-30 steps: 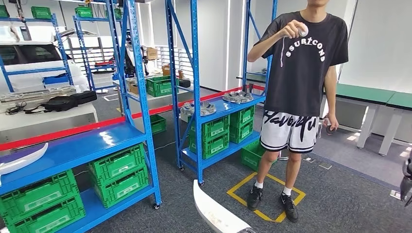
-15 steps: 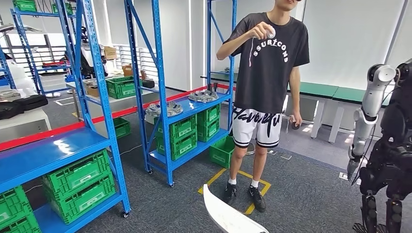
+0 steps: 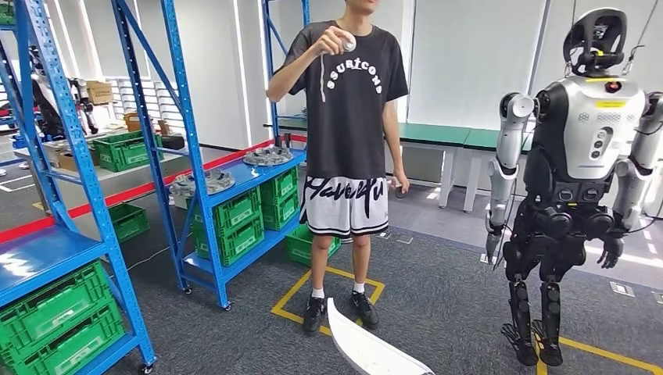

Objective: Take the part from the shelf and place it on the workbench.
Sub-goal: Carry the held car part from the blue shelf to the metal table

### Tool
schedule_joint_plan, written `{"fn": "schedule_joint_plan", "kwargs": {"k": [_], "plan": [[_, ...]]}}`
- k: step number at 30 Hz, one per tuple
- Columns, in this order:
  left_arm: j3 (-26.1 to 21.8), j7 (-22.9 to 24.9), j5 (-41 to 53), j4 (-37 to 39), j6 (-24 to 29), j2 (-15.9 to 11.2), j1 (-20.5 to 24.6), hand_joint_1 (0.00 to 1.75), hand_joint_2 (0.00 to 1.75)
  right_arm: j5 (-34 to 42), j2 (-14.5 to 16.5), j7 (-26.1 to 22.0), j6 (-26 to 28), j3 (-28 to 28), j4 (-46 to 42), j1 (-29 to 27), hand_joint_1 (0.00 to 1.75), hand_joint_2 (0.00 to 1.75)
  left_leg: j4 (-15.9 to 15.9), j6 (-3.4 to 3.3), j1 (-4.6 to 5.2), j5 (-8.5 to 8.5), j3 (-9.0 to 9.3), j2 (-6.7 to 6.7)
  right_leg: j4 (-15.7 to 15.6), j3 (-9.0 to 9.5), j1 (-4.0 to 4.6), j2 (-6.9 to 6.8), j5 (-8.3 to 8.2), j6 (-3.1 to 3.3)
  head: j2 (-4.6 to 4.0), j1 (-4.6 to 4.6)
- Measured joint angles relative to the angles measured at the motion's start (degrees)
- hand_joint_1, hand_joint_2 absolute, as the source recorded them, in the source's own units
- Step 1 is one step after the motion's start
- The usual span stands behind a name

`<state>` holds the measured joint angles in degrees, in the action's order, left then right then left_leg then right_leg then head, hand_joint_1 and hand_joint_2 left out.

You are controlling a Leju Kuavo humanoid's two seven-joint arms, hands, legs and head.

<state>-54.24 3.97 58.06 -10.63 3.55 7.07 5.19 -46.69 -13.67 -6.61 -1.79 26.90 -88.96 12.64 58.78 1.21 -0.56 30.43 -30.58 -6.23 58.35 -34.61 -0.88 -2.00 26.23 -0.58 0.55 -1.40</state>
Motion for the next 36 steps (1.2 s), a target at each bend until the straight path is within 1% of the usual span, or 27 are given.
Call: {"fn": "schedule_joint_plan", "kwargs": {"k": [1,3,4,5,6,7,8,10,11,12,14,15,17,18,19,20,21,22,23,25,27,29,30,32,34,35,36], "plan": [[0.0,-0.3,-0.6,0.0,0.1,0.1,0.1,0.0,1.75,0.8,-0.1,-0.7,0.5,0.2,0.7,1.0,1.75,1.75,1.2,0.27,-0.09,0.95,-0.49,1.3,-0.1,-0.04,-0.17,0.64,-0.2,0.37,0.0,0.02],[-0.4,-0.5,-2.0,0.0,0.5,0.2,0.2,0.0,1.75,2.3,-0.1,-1.4,1.7,0.9,2.0,3.1,1.75,1.75,7.2,0.53,-0.18,4.34,-3.09,4.61,-0.2,-0.12,-0.26,1.88,-0.41,0.92,0.0,0.11],[-0.7,-0.1,-2.5,0.0,0.6,0.1,0.3,0.0,1.75,2.8,-0.1,-1.3,2.3,1.1,2.5,3.8,1.75,1.75,11.0,0.5,-0.14,6.0,-4.89,5.41,-0.2,-0.16,-0.14,2.57,-0.44,1.07,0.0,0.14],[-0.9,0.5,-2.7,0.1,0.7,0.1,0.2,0.0,1.75,3.2,-0.1,-1.1,2.7,1.3,2.8,4.2,1.75,1.75,14.1,0.38,-0.08,6.88,-6.45,5.77,-0.2,-0.17,0.03,3.32,-0.45,1.16,0.0,0.17],[-1.1,1.2,-2.6,0.1,0.7,-0.1,0.2,0.0,1.75,3.4,-0.2,-0.8,3.1,1.4,3.0,4.4,1.75,1.75,15.4,0.16,0.02,6.67,-7.31,5.93,-0.2,-0.16,0.21,4.07,-0.46,1.19,0.0,0.17],[-1.2,1.8,-2.5,0.1,0.7,-0.2,0.2,0.0,1.75,3.6,-0.2,-0.5,3.3,1.4,3.1,4.5,1.75,1.75,14.5,-0.22,0.17,5.32,-7.22,6.12,-0.2,-0.14,0.4,4.88,-0.48,1.22,0.0,0.17],[-1.2,2.2,-2.4,0.1,0.7,-0.3,0.2,0.0,1.75,3.6,-0.2,-0.3,3.4,1.4,3.1,4.6,1.75,1.75,11.6,-0.76,0.38,3.11,-6.17,6.6,-0.2,-0.11,0.59,5.69,-0.5,1.25,0.0,0.16],[-1.3,2.5,-2.4,0.1,0.7,-0.8,0.2,0.0,1.75,3.7,-0.2,-0.2,3.5,1.5,3.1,5.0,1.75,1.75,4.0,-2.25,0.79,-0.86,-3.12,9.3,-0.2,-0.18,0.7,7.1,-0.59,1.26,0.0,0.12],[-1.4,2.6,-2.5,0.1,0.8,-1.0,0.2,0.0,1.75,3.8,-0.2,-0.2,3.5,1.6,3.2,5.2,1.75,1.75,1.4,-2.76,0.93,-1.8,-1.97,10.5,-0.2,-0.32,0.64,7.76,-0.68,1.14,0.0,0.12],[-1.6,2.6,-2.7,0.1,0.9,-1.2,0.2,0.0,1.75,4.0,-0.3,-0.2,3.6,1.7,3.2,5.3,1.75,1.75,0.1,-3.07,1.06,-2.02,-1.4,11.22,-0.2,-0.53,0.46,8.41,-0.82,0.91,0.0,0.13],[-2.2,2.1,-3.3,0.1,1.0,-1.4,0.1,0.0,1.75,4.8,-0.4,-0.5,3.7,1.8,3.3,5.4,1.75,1.75,-0.7,-3.11,1.1,-2.11,-0.93,10.31,-0.4,-0.87,0.28,9.81,-1.23,0.19,0.0,0.19],[-2.5,1.8,-3.6,0.1,1.0,-1.4,0.1,0.0,1.75,5.2,-0.6,-0.7,3.7,1.9,3.4,5.5,1.75,1.75,-1.3,-3.1,0.97,-2.37,-0.65,9.56,-0.3,-1.04,0.33,9.47,-1.21,-0.09,0.0,0.21],[-2.9,1.1,-3.7,0.1,1.0,-1.4,0.0,0.0,1.75,5.9,-0.8,-1.1,3.8,2.0,3.6,6.1,1.75,1.75,-2.3,-3.18,0.56,-2.87,-0.09,7.98,2.5,-2.61,0.61,6.66,0.49,-0.57,0.0,0.05],[-3.0,0.8,-3.7,0.1,0.9,-1.5,-0.1,0.0,1.75,6.1,-0.9,-1.3,3.8,2.1,3.7,6.5,1.75,1.75,-2.5,-3.23,0.51,-2.92,0.04,7.14,5.7,-4.27,0.55,4.7,2.14,-0.77,0.0,-0.02],[-3.1,0.5,-3.6,0.1,0.9,-1.5,-0.3,0.0,1.75,6.4,-0.9,-1.4,3.8,2.2,3.9,6.8,1.75,1.75,-2.5,-3.29,0.47,-2.83,0.03,6.31,9.6,-6.28,0.39,3.49,3.85,-1.06,0.0,-0.1],[-3.2,0.3,-3.6,0.1,0.9,-1.6,-0.4,0.0,1.75,6.5,-0.9,-1.4,3.8,2.3,4.1,6.9,1.75,1.75,-2.4,-3.25,0.41,-2.69,0.02,5.46,13.1,-8.05,0.13,2.85,5.0,-1.35,0.0,-0.11],[-3.3,0.1,-3.6,0.1,0.8,-1.6,-0.4,0.0,1.75,6.6,-0.8,-1.4,3.8,2.4,4.2,6.9,1.75,1.75,-2.3,-3.11,0.3,-2.49,0.03,4.67,14.9,-9.0,-0.15,2.51,5.2,-1.64,0.0,-0.11],[-3.3,0.0,-3.6,0.1,0.7,-1.6,-0.4,0.0,1.75,6.6,-0.8,-1.4,3.8,2.6,4.3,6.9,1.75,1.75,-2.0,-2.85,0.11,-2.24,0.07,3.91,14.6,-8.8,-0.44,2.24,4.37,-1.94,0.0,-0.13],[-3.4,0.0,-3.6,0.1,0.6,-1.6,-0.3,0.0,1.75,6.6,-0.8,-1.4,3.8,2.6,4.4,6.9,1.75,1.75,-1.7,-2.52,-0.12,-1.91,0.11,3.19,12.0,-7.44,-0.73,1.78,2.73,-2.25,0.0,-0.14],[-3.4,0.0,-3.6,0.0,0.6,-1.8,-0.3,0.0,1.75,6.6,-0.8,-1.4,3.8,2.8,4.4,7.1,1.75,1.75,-0.7,-1.58,-0.4,-0.98,-0.03,1.89,4.5,-3.48,-1.01,-0.23,-0.19,-2.74,0.0,-0.18],[-3.4,-0.2,-3.6,-0.1,0.6,-2.1,-0.2,0.0,1.75,6.7,-0.7,-1.3,3.8,2.9,4.5,7.3,1.75,1.75,0.0,-0.67,-0.29,-0.16,-0.1,0.92,1.1,-1.64,-0.84,-1.28,-0.73,-2.09,0.0,-0.11],[-3.4,-0.7,-3.6,-0.1,0.6,-2.1,-0.1,0.0,1.75,6.9,-0.7,-1.2,3.7,3.0,4.6,7.3,1.75,1.75,-0.1,-0.01,-0.28,0.1,0.49,0.01,1.3,-1.79,-0.6,-0.22,-0.48,-0.88,0.0,0.0],[-3.5,-1.0,-3.6,-0.1,0.7,-2.1,0.0,0.0,1.75,7.0,-0.6,-1.3,3.7,3.0,4.7,7.2,1.75,1.75,0.0,0.31,-0.41,0.35,0.78,0.05,1.3,-1.81,-0.62,0.36,-0.52,-0.49,0.0,0.02],[-3.5,-1.3,-3.5,-0.1,0.7,-2.1,0.1,0.0,1.75,7.2,-0.4,-1.4,3.8,3.0,4.9,7.3,1.75,1.75,2.4,0.68,-0.63,2.31,-0.14,2.13,1.1,-1.78,-0.75,1.46,-0.66,0.23,0.0,0.1],[-3.5,-1.4,-3.4,-0.1,0.8,-2.2,-0.1,0.0,1.75,7.3,0.0,-1.6,3.9,3.2,5.4,7.4,1.75,1.75,9.2,0.62,-0.58,5.78,-3.4,4.93,1.0,-1.83,-0.66,2.61,-0.73,0.71,0.0,0.24],[-3.5,-1.4,-3.3,-0.1,0.9,-2.2,-0.3,0.0,1.75,7.3,0.2,-1.6,3.9,3.4,5.7,7.4,1.75,1.75,12.9,0.47,-0.48,7.06,-5.33,5.51,1.0,-1.86,-0.52,3.32,-0.74,0.84,0.0,0.28],[-3.5,-1.3,-3.1,-0.1,0.9,-2.2,-0.5,0.0,1.75,7.3,0.4,-1.6,3.8,3.6,6.0,7.4,1.75,1.75,15.4,0.24,-0.34,7.46,-6.79,5.82,1.0,-1.86,-0.35,4.08,-0.74,0.91,0.0,0.34]]}}
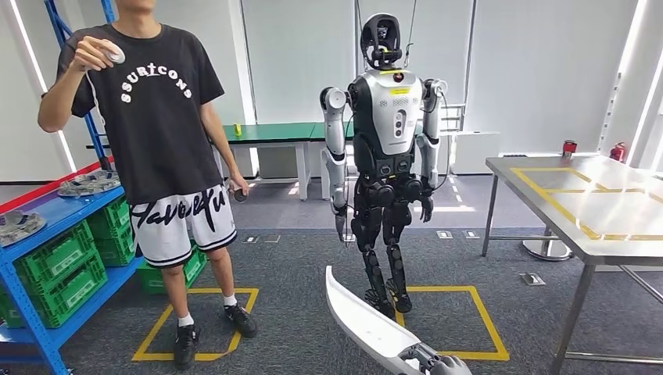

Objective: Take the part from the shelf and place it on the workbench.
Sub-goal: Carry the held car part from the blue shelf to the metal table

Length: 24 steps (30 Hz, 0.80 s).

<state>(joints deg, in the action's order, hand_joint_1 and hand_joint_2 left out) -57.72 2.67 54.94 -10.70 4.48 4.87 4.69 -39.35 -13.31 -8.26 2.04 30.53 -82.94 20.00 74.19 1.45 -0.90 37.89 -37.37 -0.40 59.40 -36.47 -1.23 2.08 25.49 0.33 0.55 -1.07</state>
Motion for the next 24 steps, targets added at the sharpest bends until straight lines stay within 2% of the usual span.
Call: {"fn": "schedule_joint_plan", "kwargs": {"k": [1,2,3,4,5,6,7,9,10,11,13,14,15,16,17,18,20,21,22,24], "plan": [[0.0,0.3,0.1,0.0,0.1,0.0,-0.2,0.0,1.75,0.2,0.1,-0.1,0.0,0.2,0.3,0.0,1.75,1.75,0.4,-0.36,0.15,-0.8,-0.59,0.2,0.0,0.03,0.17,0.8,-0.01,0.03,0.0,0.03],[0.0,0.7,0.2,0.0,0.2,0.0,-0.3,0.0,1.75,0.4,0.1,-0.3,0.0,0.3,0.6,0.1,1.75,1.75,-1.2,-0.83,0.32,-2.58,-0.22,0.51,0.0,0.08,0.32,1.58,-0.02,0.04,0.0,0.04],[0.0,1.4,0.3,0.0,0.3,0.0,-0.3,0.0,1.75,0.7,0.1,-0.5,0.0,0.3,0.9,0.1,1.75,1.75,-4.6,-1.39,0.53,-4.99,0.99,1.37,0.0,0.14,0.41,2.32,-0.05,0.04,0.0,0.05],[-0.1,2.1,0.3,0.0,0.5,0.0,-0.3,0.0,1.75,1.0,0.2,-0.6,0.0,0.4,1.1,0.2,1.75,1.75,-8.3,-1.96,0.69,-6.98,2.43,2.94,0.0,0.17,0.47,3.0,-0.09,-0.01,0.0,0.05],[-0.1,2.6,0.3,0.0,0.6,0.0,-0.3,0.0,1.75,1.2,0.3,-0.7,0.0,0.4,1.2,0.3,1.75,1.75,-11.5,-2.33,0.78,-8.24,3.7,4.37,0.0,0.13,0.5,3.7,-0.17,-0.14,0.0,0.04],[-0.2,2.9,0.3,0.0,0.7,-0.1,-0.4,0.0,1.75,1.4,0.5,-0.8,0.0,0.4,1.4,0.4,1.75,1.75,-13.6,-2.45,0.85,-8.84,4.57,5.48,0.0,0.0,0.44,4.35,-0.31,-0.37,0.0,0.04],[-0.3,2.8,0.3,0.1,0.7,-0.1,-0.4,0.0,1.75,1.5,0.6,-0.7,0.1,0.4,1.4,0.3,1.75,1.75,-14.4,-2.4,0.9,-8.77,4.97,5.84,-0.1,-0.18,0.35,5.02,-0.51,-0.69,0.0,0.05],[-0.4,2.6,0.7,0.1,0.5,-0.1,-0.5,0.0,1.75,1.6,0.6,-0.5,0.3,0.5,1.5,0.0,1.75,1.75,-15.0,-2.25,0.85,-9.06,5.38,4.53,-0.3,-0.53,0.17,6.11,-0.9,-1.41,0.0,0.08],[-0.4,2.4,1.0,0.1,0.4,0.0,-0.5,0.0,1.75,1.7,0.6,-0.2,0.4,0.5,1.5,-0.3,1.75,1.75,-15.4,-2.42,0.76,-9.29,5.56,3.78,0.1,-0.84,0.3,5.36,-0.64,-1.65,0.0,0.04],[-0.4,2.4,1.3,0.1,0.3,0.0,-0.5,0.0,1.75,1.7,0.6,0.1,0.5,0.5,1.5,-0.6,1.75,1.75,-15.7,-2.64,0.63,-9.54,5.71,2.98,1.4,-1.54,0.48,3.87,0.23,-1.83,0.0,-0.02],[-0.4,2.0,1.8,0.0,0.1,0.0,-0.6,0.0,1.75,1.9,0.5,0.5,0.6,0.7,1.4,-1.1,1.75,1.75,-16.0,-3.06,0.66,-9.7,5.79,1.31,7.3,-4.36,0.76,0.06,3.58,-2.11,0.0,-0.13],[-0.4,1.8,2.0,0.0,0.1,0.0,-0.7,0.0,1.75,2.0,0.5,0.6,0.7,0.7,1.4,-1.5,1.75,1.75,-16.0,-3.19,0.73,-9.66,5.75,0.41,11.1,-6.08,0.7,-0.86,5.29,-2.3,0.0,-0.16],[-0.4,1.6,2.2,0.0,0.1,0.0,-0.8,0.0,1.75,1.9,0.5,0.7,0.8,0.8,1.4,-1.9,1.75,1.75,-15.9,-3.26,0.78,-9.58,5.73,-0.52,14.0,-7.33,0.6,-1.29,6.27,-2.48,0.0,-0.17],[-0.3,1.5,2.4,0.0,0.1,0.0,-0.9,0.0,1.75,1.8,0.5,0.7,0.9,0.8,1.4,-2.4,1.75,1.75,-15.9,-3.26,0.79,-9.49,5.74,-1.44,15.0,-7.63,0.48,-1.55,6.23,-2.63,0.0,-0.18],[-0.3,1.4,2.5,0.0,0.1,0.0,-0.9,0.0,1.75,1.6,0.5,0.8,1.0,0.9,1.5,-2.7,1.75,1.75,-15.8,-3.19,0.78,-9.38,5.74,-2.32,13.7,-6.76,0.37,-1.89,5.24,-2.75,0.0,-0.19],[-0.3,1.3,2.5,0.0,0.1,0.0,-0.9,0.0,1.75,1.3,0.6,0.8,1.1,0.9,1.5,-2.9,1.75,1.75,-15.6,-3.06,0.76,-9.21,5.76,-3.16,10.4,-4.8,0.28,-2.59,3.63,-2.81,0.0,-0.2],[-0.4,1.3,2.5,0.0,0.2,0.0,-0.8,0.0,1.75,0.8,0.8,0.8,1.1,1.0,1.4,-3.0,1.75,1.75,-15.0,-2.59,0.93,-8.68,5.75,-4.58,2.8,-0.56,0.35,-5.41,1.3,-2.54,0.0,-0.2],[-0.3,1.3,2.5,0.0,0.2,0.0,-0.8,0.0,1.75,0.6,0.9,0.9,1.1,1.1,1.4,-3.0,1.75,1.75,-14.8,-2.3,1.06,-8.42,5.77,-5.15,0.7,0.66,0.48,-6.34,0.84,-2.23,0.0,-0.17],[-0.3,1.2,2.5,0.0,0.2,-0.1,-0.7,0.0,1.75,0.5,1.0,0.9,1.0,1.1,1.4,-3.0,1.75,1.75,-14.8,-1.97,1.2,-8.26,5.91,-5.74,0.0,1.07,0.63,-6.74,0.81,-1.86,0.0,-0.13],[-0.3,1.1,2.6,0.0,0.2,0.0,-0.6,0.0,1.75,0.3,1.2,1.0,1.0,1.1,1.5,-3.1,1.75,1.75,-14.9,-1.34,1.24,-8.06,6.24,-6.76,-0.1,1.05,0.73,-5.41,0.48,-1.1,0.0,-0.05]]}}
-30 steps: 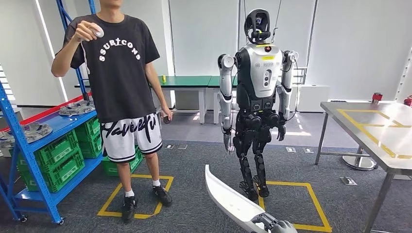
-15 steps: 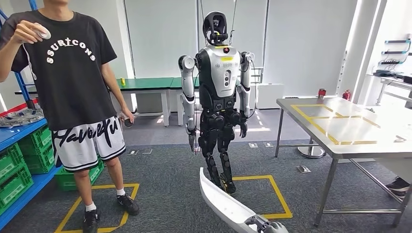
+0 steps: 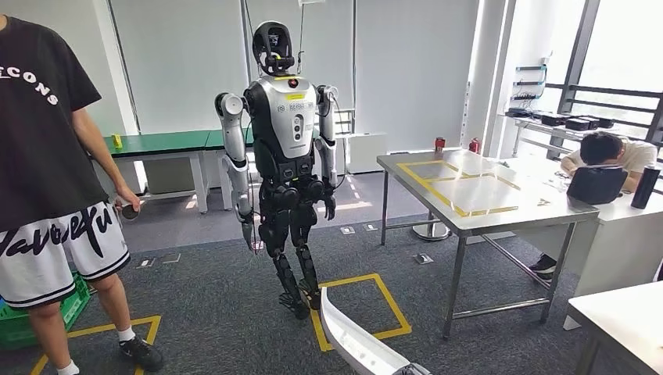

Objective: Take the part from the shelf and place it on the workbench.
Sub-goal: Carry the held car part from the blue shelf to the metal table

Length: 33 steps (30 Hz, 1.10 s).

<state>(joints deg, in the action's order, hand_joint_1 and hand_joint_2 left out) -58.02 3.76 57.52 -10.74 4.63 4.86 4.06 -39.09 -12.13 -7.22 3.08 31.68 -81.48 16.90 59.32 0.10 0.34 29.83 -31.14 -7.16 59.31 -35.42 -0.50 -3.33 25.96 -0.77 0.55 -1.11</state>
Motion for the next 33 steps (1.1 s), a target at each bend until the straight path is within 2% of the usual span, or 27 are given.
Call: {"fn": "schedule_joint_plan", "kwargs": {"k": [1,2,4,5,6,7,8,9,11,13,15,16,17,18,19,20,21,22,23,24,25,27,28,29,31,32,33], "plan": [[0.0,-0.1,0.0,0.0,0.0,0.1,0.0,0.0,1.75,-0.1,0.1,0.1,0.0,0.0,0.0,0.0,1.75,1.75,0.3,0.36,-0.13,0.36,0.01,0.53,-0.2,-0.02,-0.11,0.63,-0.21,0.38,0.0,0.03],[0.0,-0.2,0.0,0.0,0.0,0.2,0.1,0.0,1.75,-0.2,0.2,0.2,0.0,0.0,0.0,0.0,1.75,1.75,1.3,0.67,-0.3,1.22,-0.4,1.86,-0.5,-0.03,-0.26,1.25,-0.45,0.77,0.0,0.1],[0.0,-0.1,0.1,0.0,0.0,0.4,0.0,0.0,1.75,-0.7,0.9,0.8,0.0,0.0,0.0,0.1,1.75,1.75,6.5,1.16,-0.6,4.36,-2.7,5.45,-0.7,-0.14,-0.49,2.5,-0.8,1.32,0.0,0.29],[0.0,0.0,0.3,0.0,-0.1,0.4,0.0,0.0,1.75,-1.0,1.3,1.3,0.0,0.1,0.0,0.1,1.75,1.75,10.3,1.28,-0.64,6.11,-4.41,6.45,-0.7,-0.26,-0.49,3.23,-0.89,1.44,0.0,0.41],[0.1,0.1,0.5,0.0,-0.2,0.4,-0.1,0.0,1.75,-1.5,1.7,1.8,0.0,0.1,0.0,-0.1,1.75,1.75,13.5,1.37,-0.67,7.21,-5.91,6.84,-0.7,-0.36,-0.49,4.05,-0.96,1.46,0.0,0.48],[0.1,0.2,0.8,0.0,-0.3,0.5,-0.1,0.0,1.75,-2.0,2.0,2.4,-0.1,0.1,-0.2,-0.3,1.75,1.75,15.2,1.42,-0.73,7.33,-6.72,6.96,-0.7,-0.41,-0.49,4.88,-1.02,1.41,0.0,0.55],[0.1,0.3,1.0,0.0,-0.4,0.5,-0.1,0.0,1.75,-2.6,2.1,2.8,-0.1,0.1,-0.6,-0.9,1.75,1.75,14.7,1.44,-0.85,6.34,-6.54,7.03,-0.6,-0.44,-0.51,5.68,-1.09,1.32,0.0,0.58],[0.2,0.3,1.2,0.0,-0.4,0.6,-0.1,0.0,1.75,-3.1,2.2,2.9,0.0,0.0,-1.2,-1.7,1.75,1.75,12.0,1.45,-1.05,4.48,-5.3,7.27,-0.5,-0.44,-0.57,6.45,-1.15,1.17,0.0,0.59],[0.3,0.3,1.3,0.1,-0.1,0.8,-0.2,0.0,1.75,-3.9,2.0,2.6,0.4,-0.3,-3.0,-3.8,1.75,1.75,4.6,1.49,-1.51,1.32,-1.81,9.42,-0.2,-0.61,-0.61,7.82,-1.21,0.58,0.0,0.6],[0.4,0.2,1.3,0.1,0.1,1.1,-0.2,0.0,1.75,-4.3,1.6,1.7,1.1,-0.8,-4.4,-5.8,1.75,1.75,0.9,1.06,-1.58,0.54,-0.15,11.07,-0.1,-0.97,-0.65,9.08,-1.47,-0.34,0.0,0.56],[0.4,0.5,1.4,0.2,0.2,1.3,-0.3,0.0,1.75,-4.5,0.9,1.0,1.6,-1.3,-5.3,-7.4,1.75,1.75,0.9,0.11,-1.3,0.42,-0.01,10.22,-0.6,-1.23,-0.87,10.35,-2.04,-1.3,0.0,0.52],[0.5,0.7,1.6,0.2,0.2,1.3,-0.3,0.0,1.75,-4.5,0.5,0.8,1.7,-1.5,-5.6,-8.0,1.75,1.75,0.8,-0.41,-1.25,0.19,0.05,9.52,-0.5,-1.37,-0.93,10.07,-2.08,-1.59,0.0,0.5],[0.5,0.9,1.7,0.2,0.2,1.3,-0.2,0.0,1.75,-4.5,0.3,0.6,1.7,-1.8,-5.9,-8.6,1.75,1.75,0.7,-0.91,-1.23,-0.07,0.04,8.85,0.2,-1.79,-0.86,8.99,-1.59,-1.79,0.0,0.43],[0.5,1.0,1.8,0.2,0.2,1.4,-0.2,0.0,1.75,-4.5,0.1,0.4,1.7,-2.0,-6.2,-8.9,1.75,1.75,0.6,-1.38,-1.2,-0.32,-0.13,8.12,2.1,-2.69,-0.71,7.41,-0.35,-1.87,0.0,0.37],[0.5,1.1,1.8,0.2,0.2,1.4,-0.3,0.0,1.75,-4.4,0.0,0.4,1.5,-2.3,-6.4,-9.1,1.75,1.75,0.5,-1.72,-1.06,-0.48,-0.34,7.35,5.2,-4.05,-0.55,5.58,1.58,-1.83,0.0,0.31],[0.5,1.1,1.8,0.2,0.2,1.3,-0.4,0.0,1.75,-4.4,-0.1,0.3,1.3,-2.4,-6.6,-9.1,1.75,1.75,0.5,-1.96,-0.85,-0.56,-0.57,6.57,9.1,-5.73,-0.42,4.47,3.74,-1.83,0.0,0.25],[0.5,1.1,1.8,0.2,0.2,1.3,-0.5,0.0,1.75,-4.4,-0.1,0.4,1.1,-2.5,-6.7,-9.1,1.75,1.75,0.6,-2.12,-0.62,-0.62,-0.77,5.71,12.9,-7.26,-0.38,4.02,5.48,-1.81,0.0,0.22],[0.5,1.0,1.8,0.2,0.2,1.3,-0.6,0.0,1.75,-4.4,-0.1,0.4,0.7,-2.5,-6.8,-9.2,1.75,1.75,0.6,-2.21,-0.4,-0.65,-0.92,4.84,15.3,-8.01,-0.35,3.86,6.31,-1.72,0.0,0.19],[0.5,1.0,1.8,0.2,0.2,1.3,-0.6,0.0,1.75,-4.4,-0.2,0.5,0.5,-2.5,-6.8,-9.1,1.75,1.75,0.6,-2.27,-0.21,-0.68,-1.02,4.07,15.8,-7.81,-0.28,3.74,6.24,-1.58,0.0,0.17],[0.5,1.0,1.9,0.2,0.1,1.3,-0.6,0.0,1.75,-4.4,-0.2,0.6,0.3,-2.5,-6.8,-9.1,1.75,1.75,0.6,-2.3,-0.06,-0.7,-1.06,3.3,13.6,-6.2,-0.12,3.46,5.18,-1.3,0.0,0.15],[0.5,1.0,2.0,0.2,0.1,1.4,-0.5,0.0,1.75,-4.4,-0.2,0.7,0.1,-2.6,-6.8,-8.9,1.75,1.75,0.6,-2.3,0.06,-0.69,-1.05,2.57,9.7,-3.59,0.17,2.64,3.71,-0.87,0.0,0.14],[0.7,1.1,2.3,0.2,0.0,1.5,-0.3,0.0,1.75,-4.3,-0.2,0.8,0.0,-2.6,-6.8,-8.3,1.75,1.75,0.6,-2.15,0.34,-0.64,-0.96,1.25,2.2,0.81,0.96,0.29,1.75,0.11,0.0,0.12],[0.8,1.2,2.3,0.2,-0.1,1.5,-0.1,0.0,1.75,-4.2,-0.3,0.8,0.0,-2.6,-6.8,-7.9,1.75,1.75,0.6,-1.97,0.4,-0.63,-0.9,0.69,0.3,1.72,1.28,-0.43,1.39,0.49,0.0,0.14],[0.9,1.2,2.3,0.2,-0.1,1.5,0.0,0.0,1.75,-4.1,-0.4,0.7,0.0,-2.6,-6.8,-7.7,1.75,1.75,0.5,-1.73,0.41,-0.65,-0.84,0.14,-0.2,1.73,1.46,-0.43,1.35,0.75,0.0,0.14],[1.1,1.1,2.3,0.1,-0.1,1.5,0.2,0.0,1.75,-3.8,-0.6,0.4,0.1,-2.6,-6.8,-7.4,1.75,1.75,0.4,-1.15,0.34,-0.62,-0.76,-0.67,-0.8,1.67,1.34,0.85,0.75,1.18,0.0,0.14],[1.1,1.0,2.3,0.1,-0.1,1.5,0.4,0.0,1.75,-3.6,-0.7,0.2,0.1,-2.6,-6.7,-7.2,1.75,1.75,0.9,-0.84,0.29,-0.21,-0.92,0.32,-1.1,1.78,1.08,1.46,0.41,1.45,0.0,0.11],[1.1,0.9,2.3,0.0,-0.1,1.5,0.5,0.0,1.75,-3.5,-0.8,0.1,0.1,-2.6,-6.6,-6.8,1.75,1.75,2.2,-0.53,0.24,0.73,-1.47,1.99,-1.4,1.87,0.78,2.06,0.06,1.71,0.0,0.13]]}}
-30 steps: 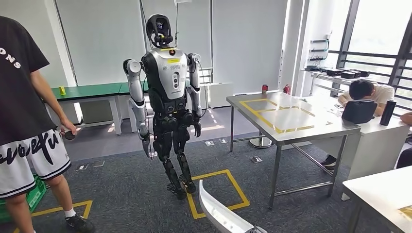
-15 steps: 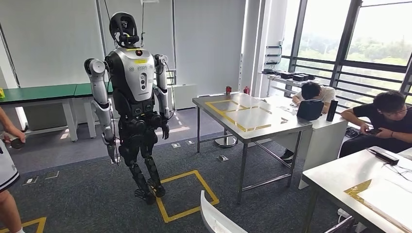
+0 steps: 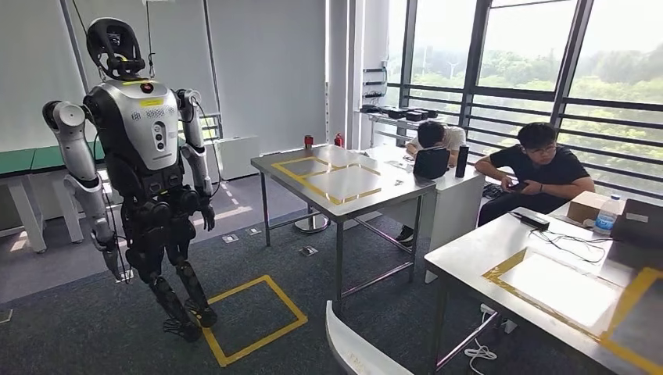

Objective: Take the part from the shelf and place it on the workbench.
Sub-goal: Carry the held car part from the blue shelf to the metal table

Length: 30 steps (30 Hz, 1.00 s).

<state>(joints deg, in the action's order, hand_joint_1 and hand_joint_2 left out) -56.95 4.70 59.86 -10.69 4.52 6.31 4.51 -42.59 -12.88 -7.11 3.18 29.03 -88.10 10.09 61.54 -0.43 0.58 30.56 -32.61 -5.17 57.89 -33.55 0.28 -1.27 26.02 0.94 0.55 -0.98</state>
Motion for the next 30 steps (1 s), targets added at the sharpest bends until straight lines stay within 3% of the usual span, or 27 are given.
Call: {"fn": "schedule_joint_plan", "kwargs": {"k": [2,4,5,6,7,9,11,13,14,16,18,20,21,22,24,25,26,28,29,30], "plan": [[0.0,0.0,0.0,0.0,-0.1,0.0,0.1,0.0,1.75,0.2,0.3,-0.1,-0.1,0.0,0.4,1.2,1.75,1.75,5.9,0.54,-0.29,3.35,-2.54,3.91,-0.3,-0.09,-0.4,1.29,-0.45,0.3,0.0,0.07],[0.0,0.0,-0.1,-0.1,-0.3,-0.1,0.1,0.0,1.75,0.2,0.6,-0.1,-0.2,0.0,1.0,2.0,1.75,1.75,12.4,0.9,-0.57,5.9,-5.45,4.92,-0.2,-0.36,-0.53,2.76,-0.67,0.2,0.0,0.15],[0.0,-0.2,-0.1,-0.1,-0.4,-0.2,0.2,0.0,1.75,0.2,0.8,0.0,-0.2,0.0,1.2,2.2,1.75,1.75,13.4,1.05,-0.71,5.73,-5.91,4.98,-0.2,-0.44,-0.62,3.52,-0.77,0.07,0.0,0.16],[0.0,-0.4,-0.2,-0.1,-0.4,-0.2,0.2,0.0,1.75,0.2,0.9,0.0,-0.3,0.0,1.4,2.3,1.75,1.75,12.2,1.2,-0.89,4.44,-5.3,5.1,-0.1,-0.49,-0.75,4.27,-0.86,-0.11,0.0,0.18],[0.0,-0.6,-0.3,-0.1,-0.3,-0.2,0.2,0.0,1.75,0.1,1.1,0.1,-0.3,0.0,1.4,2.3,1.75,1.75,8.9,1.4,-1.15,2.39,-3.7,5.56,0.0,-0.55,-0.93,5.01,-0.91,-0.36,0.0,0.17],[0.0,-0.6,-0.4,-0.1,-0.3,-0.1,0.2,0.0,1.75,-0.1,1.4,0.3,-0.5,0.0,1.4,2.8,1.75,1.75,1.6,1.81,-1.78,-0.57,-0.21,8.38,0.6,-0.96,-1.19,6.42,-0.95,-1.1,0.0,0.19],[0.0,0.0,-0.3,0.0,-0.3,0.0,0.2,0.0,1.75,-0.2,1.6,0.4,-0.6,0.0,1.5,3.4,1.75,1.75,-1.3,1.57,-1.95,-1.09,1.02,10.12,0.8,-1.67,-1.25,7.69,-1.22,-2.03,0.0,0.15],[0.0,0.6,-0.2,0.0,-0.3,0.1,0.3,0.0,1.75,-0.3,1.8,0.4,-0.6,0.0,1.6,3.7,1.75,1.75,-1.2,0.66,-1.73,-1.37,0.89,8.95,0.6,-2.17,-1.43,8.93,-1.76,-2.9,0.0,0.08],[0.0,0.8,-0.2,0.0,-0.3,0.1,0.3,0.0,1.75,-0.5,1.9,0.5,-0.6,0.0,1.7,3.8,1.75,1.75,-1.3,0.2,-1.67,-1.56,0.82,8.29,0.8,-2.42,-1.47,8.7,-1.73,-3.16,0.0,0.04],[0.0,1.0,-0.3,-0.1,-0.3,0.1,0.4,0.0,1.75,-0.9,2.0,0.7,-0.6,0.0,1.7,4.3,1.75,1.75,-1.5,-0.61,-1.59,-1.91,0.58,6.77,4.2,-4.23,-1.25,5.85,0.39,-3.36,0.0,-0.16],[0.0,1.1,-0.5,-0.1,-0.4,0.1,0.3,0.0,1.75,-1.1,2.3,1.0,-0.5,0.0,1.6,4.9,1.75,1.75,-1.5,-1.1,-1.12,-2.03,0.25,5.09,12.0,-7.79,-0.98,2.54,4.43,-3.34,0.0,-0.31],[0.0,1.1,-0.6,-0.1,-0.5,0.1,0.1,0.0,1.75,-1.2,2.5,1.0,-0.4,0.0,1.6,5.0,1.75,1.75,-1.5,-1.33,-0.65,-2.08,0.02,3.34,17.5,-9.95,-0.85,1.71,6.34,-3.06,0.0,-0.35],[0.0,1.2,-0.6,-0.1,-0.5,0.1,0.1,0.0,1.75,-1.3,2.5,1.1,-0.3,-0.2,1.5,5.0,1.75,1.75,-1.5,-1.38,-0.48,-2.09,-0.02,2.53,17.1,-9.35,-0.71,1.58,5.79,-2.78,0.0,-0.37],[0.0,1.2,-0.6,-0.1,-0.6,0.1,0.1,0.0,1.75,-1.3,2.5,1.1,-0.2,-0.4,1.3,5.0,1.75,1.75,-1.5,-1.41,-0.35,-2.09,0.0,1.76,14.4,-7.56,-0.48,1.33,4.45,-2.41,0.0,-0.39],[0.0,1.3,-0.5,-0.1,-0.6,0.2,0.3,0.0,1.75,-1.3,2.5,1.0,0.0,-1.2,0.5,5.3,1.75,1.75,-1.5,-1.39,-0.1,-2.02,0.12,0.29,6.0,-2.51,0.33,-0.75,1.74,-1.41,0.0,-0.38],[0.0,1.5,-0.4,-0.1,-0.6,0.3,0.3,0.0,1.75,-1.4,2.6,1.0,0.1,-1.7,0.0,5.5,1.75,1.75,-1.5,-1.27,-0.01,-1.99,0.16,-0.3,3.0,-0.84,0.69,-1.63,1.0,-0.96,0.0,-0.4],[0.0,1.7,-0.3,-0.1,-0.6,0.3,0.4,0.0,1.75,-1.5,2.6,1.0,0.2,-2.2,-0.4,5.7,1.75,1.75,-1.5,-1.1,0.03,-1.96,0.21,-0.88,1.3,-0.05,0.98,-2.18,0.75,-0.58,0.0,-0.38],[0.0,1.9,-0.3,-0.1,-0.8,0.4,0.5,0.0,1.75,-1.8,2.7,1.1,0.5,-3.3,-1.3,5.8,1.75,1.75,-1.7,-0.62,0.0,-1.94,0.46,-2.01,0.8,-0.16,1.13,-1.17,0.51,-0.06,0.0,-0.38],[0.0,1.9,-0.4,-0.1,-0.9,0.5,0.6,0.0,1.75,-1.8,2.7,1.1,0.6,-3.8,-1.7,5.6,1.75,1.75,-1.7,-0.33,-0.06,-1.84,0.57,-2.04,0.3,-0.02,0.95,-0.56,0.23,0.16,0.0,-0.35],[0.0,1.9,-0.5,-0.2,-0.9,0.5,0.7,0.0,1.75,-1.9,2.7,1.0,0.7,-4.2,-2.2,5.4,1.75,1.75,-1.2,0.02,-0.1,-1.39,0.43,-1.03,-0.1,0.21,0.7,0.03,-0.1,0.39,0.0,-0.35]]}}
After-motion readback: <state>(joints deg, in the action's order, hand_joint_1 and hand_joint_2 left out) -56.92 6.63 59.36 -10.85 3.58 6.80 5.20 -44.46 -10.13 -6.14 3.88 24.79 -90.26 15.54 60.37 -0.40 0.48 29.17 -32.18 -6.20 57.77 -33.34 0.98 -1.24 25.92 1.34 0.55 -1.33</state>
